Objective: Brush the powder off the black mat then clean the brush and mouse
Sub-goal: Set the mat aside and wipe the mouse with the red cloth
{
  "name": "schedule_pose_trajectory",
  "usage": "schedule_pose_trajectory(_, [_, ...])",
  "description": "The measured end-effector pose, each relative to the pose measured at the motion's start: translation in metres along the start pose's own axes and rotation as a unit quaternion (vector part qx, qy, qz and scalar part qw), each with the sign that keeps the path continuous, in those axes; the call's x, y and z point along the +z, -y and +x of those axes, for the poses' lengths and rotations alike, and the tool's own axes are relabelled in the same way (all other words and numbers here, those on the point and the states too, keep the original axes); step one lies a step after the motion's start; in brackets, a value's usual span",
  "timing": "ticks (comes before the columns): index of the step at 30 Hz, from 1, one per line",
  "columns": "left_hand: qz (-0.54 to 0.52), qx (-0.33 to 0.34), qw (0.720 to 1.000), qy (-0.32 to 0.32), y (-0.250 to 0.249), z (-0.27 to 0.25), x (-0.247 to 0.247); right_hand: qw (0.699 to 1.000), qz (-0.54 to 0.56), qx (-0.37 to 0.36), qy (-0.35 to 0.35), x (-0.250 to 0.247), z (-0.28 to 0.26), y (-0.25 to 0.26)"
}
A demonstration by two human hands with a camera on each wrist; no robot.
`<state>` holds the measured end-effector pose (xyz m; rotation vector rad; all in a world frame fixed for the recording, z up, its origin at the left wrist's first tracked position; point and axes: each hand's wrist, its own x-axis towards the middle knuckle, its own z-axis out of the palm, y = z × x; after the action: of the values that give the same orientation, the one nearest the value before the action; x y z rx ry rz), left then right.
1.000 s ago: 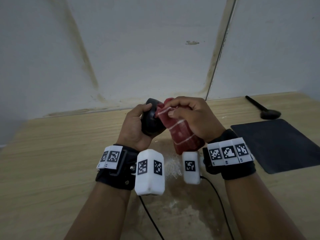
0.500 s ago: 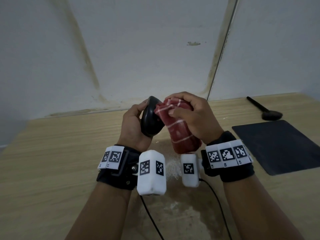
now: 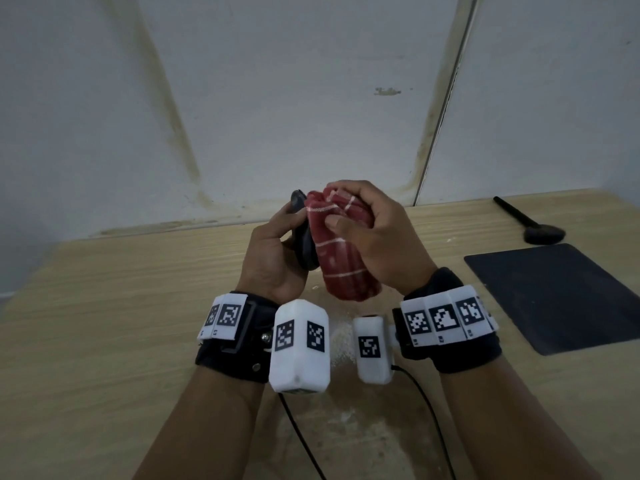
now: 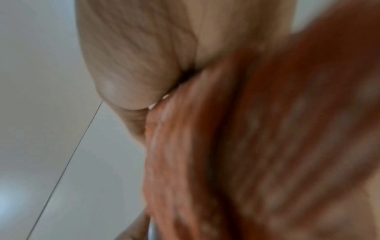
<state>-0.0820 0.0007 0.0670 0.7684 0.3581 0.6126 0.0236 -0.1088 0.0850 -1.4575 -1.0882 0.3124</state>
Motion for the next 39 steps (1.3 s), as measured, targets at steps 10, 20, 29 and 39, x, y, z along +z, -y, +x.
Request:
schedule_pose_trajectory(10, [-0.031,-0.028,0.998,-0.043,-0.001,-0.005,-0.002,1.0,0.023,0.011,0.003,-0.007,-0.005,-0.001])
schedule_pose_trajectory(20, [-0.05,-0.012,0.998,-0.022,0.004,-0.007,-0.005,0.998,0.016,0.033,0.046,-0.006,-0.014,-0.004])
schedule_pose_trajectory(29, [-0.025,-0.028,0.999,-0.032,0.006,-0.009,0.007,0.993,-0.02,0.045,0.106,-0.01,-0.014,-0.001])
schedule_pose_trajectory(39, [0.01,-0.04,0.999,-0.015,0.01,-0.008,0.005,0.994,-0.003,0.008,0.109,-0.007,-0.014,0.0])
